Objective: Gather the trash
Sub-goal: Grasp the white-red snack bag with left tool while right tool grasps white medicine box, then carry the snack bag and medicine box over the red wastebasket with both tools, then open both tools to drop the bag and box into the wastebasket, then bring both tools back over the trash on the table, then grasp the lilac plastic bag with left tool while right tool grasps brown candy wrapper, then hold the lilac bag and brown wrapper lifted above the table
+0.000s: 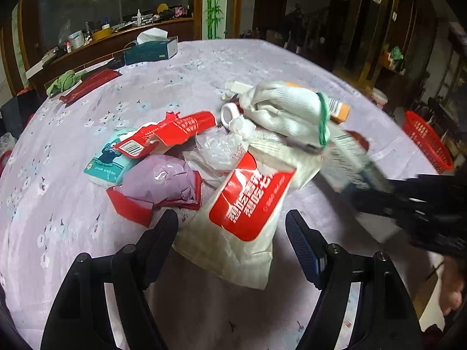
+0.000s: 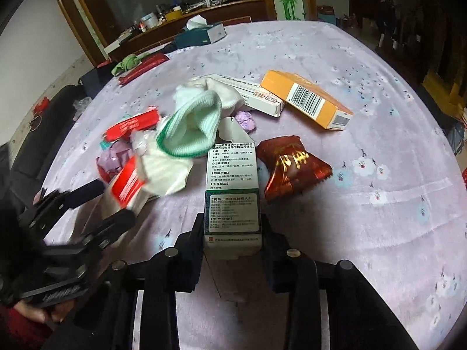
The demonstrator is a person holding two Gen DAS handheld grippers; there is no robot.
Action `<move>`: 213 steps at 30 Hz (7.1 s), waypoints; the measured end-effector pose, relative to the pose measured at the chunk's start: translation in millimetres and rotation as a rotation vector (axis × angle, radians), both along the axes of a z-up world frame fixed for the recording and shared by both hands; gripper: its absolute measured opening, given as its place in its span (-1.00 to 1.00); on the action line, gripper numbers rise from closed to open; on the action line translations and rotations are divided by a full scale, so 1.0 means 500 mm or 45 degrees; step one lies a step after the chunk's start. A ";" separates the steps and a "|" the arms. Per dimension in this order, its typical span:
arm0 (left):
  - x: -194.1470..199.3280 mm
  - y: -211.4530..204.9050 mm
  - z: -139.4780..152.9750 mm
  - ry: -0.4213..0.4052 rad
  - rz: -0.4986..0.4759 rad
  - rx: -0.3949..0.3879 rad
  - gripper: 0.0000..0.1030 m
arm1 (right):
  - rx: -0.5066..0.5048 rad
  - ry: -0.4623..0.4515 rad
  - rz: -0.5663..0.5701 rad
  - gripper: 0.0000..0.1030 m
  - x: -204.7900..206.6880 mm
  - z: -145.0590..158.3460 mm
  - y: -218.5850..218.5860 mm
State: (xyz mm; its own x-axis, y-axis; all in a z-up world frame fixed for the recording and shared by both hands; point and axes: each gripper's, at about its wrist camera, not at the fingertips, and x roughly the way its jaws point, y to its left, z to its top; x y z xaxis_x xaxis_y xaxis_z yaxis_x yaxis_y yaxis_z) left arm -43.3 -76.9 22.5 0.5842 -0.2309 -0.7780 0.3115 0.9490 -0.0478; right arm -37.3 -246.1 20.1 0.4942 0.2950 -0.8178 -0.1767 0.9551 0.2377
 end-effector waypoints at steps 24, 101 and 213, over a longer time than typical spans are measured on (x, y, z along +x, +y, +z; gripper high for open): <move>-0.069 -0.056 0.054 -0.074 -0.047 -0.067 0.05 | 0.102 -0.104 -0.089 -0.30 -0.117 0.041 -0.082; -0.038 -0.543 0.171 -0.177 -0.480 -0.189 0.28 | -0.090 -0.274 -0.781 0.09 -0.175 0.143 -0.619; -0.031 -0.022 0.018 -0.239 0.175 -0.039 -0.03 | -0.223 -0.416 -0.257 -0.22 -0.029 0.014 -0.007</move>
